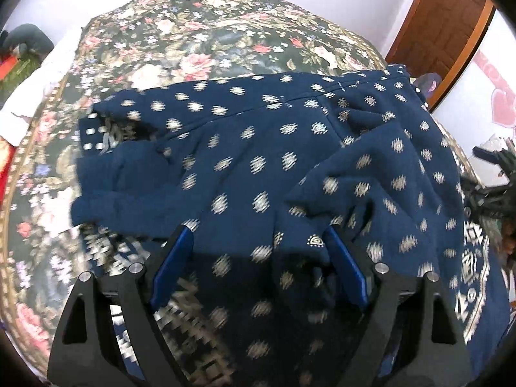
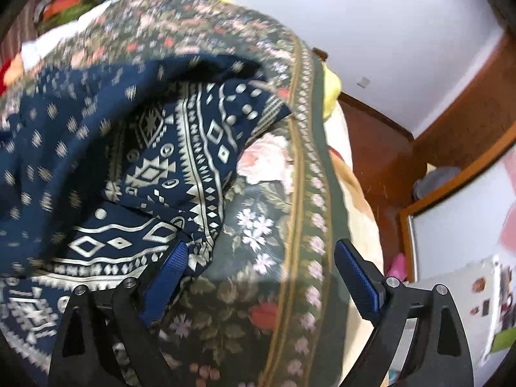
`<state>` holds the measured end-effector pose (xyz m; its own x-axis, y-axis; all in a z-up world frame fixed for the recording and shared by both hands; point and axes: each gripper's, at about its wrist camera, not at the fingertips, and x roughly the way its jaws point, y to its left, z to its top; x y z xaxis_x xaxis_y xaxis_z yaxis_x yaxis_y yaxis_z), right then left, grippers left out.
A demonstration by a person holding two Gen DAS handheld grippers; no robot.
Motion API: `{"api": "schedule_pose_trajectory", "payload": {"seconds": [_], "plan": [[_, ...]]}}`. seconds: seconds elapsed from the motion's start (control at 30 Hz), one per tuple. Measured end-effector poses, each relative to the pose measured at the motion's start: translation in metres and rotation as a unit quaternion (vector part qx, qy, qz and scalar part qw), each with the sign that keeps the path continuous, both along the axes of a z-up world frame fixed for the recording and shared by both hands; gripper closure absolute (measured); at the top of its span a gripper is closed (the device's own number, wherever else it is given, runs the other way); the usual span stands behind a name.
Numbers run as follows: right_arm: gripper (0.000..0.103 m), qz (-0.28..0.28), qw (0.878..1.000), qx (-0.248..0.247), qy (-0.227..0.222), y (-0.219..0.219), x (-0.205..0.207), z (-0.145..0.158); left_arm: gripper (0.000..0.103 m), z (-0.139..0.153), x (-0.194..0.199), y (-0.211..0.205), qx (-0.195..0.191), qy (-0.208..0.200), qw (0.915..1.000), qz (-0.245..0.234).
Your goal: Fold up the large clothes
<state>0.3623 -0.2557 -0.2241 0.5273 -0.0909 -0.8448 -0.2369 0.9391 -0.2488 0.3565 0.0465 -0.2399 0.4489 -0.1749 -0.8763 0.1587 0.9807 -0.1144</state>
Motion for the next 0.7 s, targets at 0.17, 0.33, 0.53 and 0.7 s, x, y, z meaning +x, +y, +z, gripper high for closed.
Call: {"api": "schedule_pose_trajectory", "payload": {"seconds": [0.17, 0.33, 0.53, 0.7], "plan": [[0.012, -0.001, 0.997, 0.077, 0.010, -0.012, -0.028, 0.036, 0.019, 0.025, -0.037, 0.026, 0.035, -0.014, 0.9993, 0.007], [0.011, 0.004, 0.985, 0.168, 0.043, -0.007, -0.064, 0.058, 0.019, 0.052, -0.077, 0.067, 0.043, -0.042, 0.9969, 0.051], [0.011, 0.008, 0.976, 0.212, 0.056, 0.014, -0.106, 0.064, 0.019, 0.057, -0.117, 0.111, 0.033, -0.039, 0.9936, 0.100], [0.011, 0.011, 0.968, 0.239, 0.071, 0.026, -0.137, 0.060, 0.019, 0.043, -0.152, 0.132, 0.021, -0.020, 0.9925, 0.119]]}}
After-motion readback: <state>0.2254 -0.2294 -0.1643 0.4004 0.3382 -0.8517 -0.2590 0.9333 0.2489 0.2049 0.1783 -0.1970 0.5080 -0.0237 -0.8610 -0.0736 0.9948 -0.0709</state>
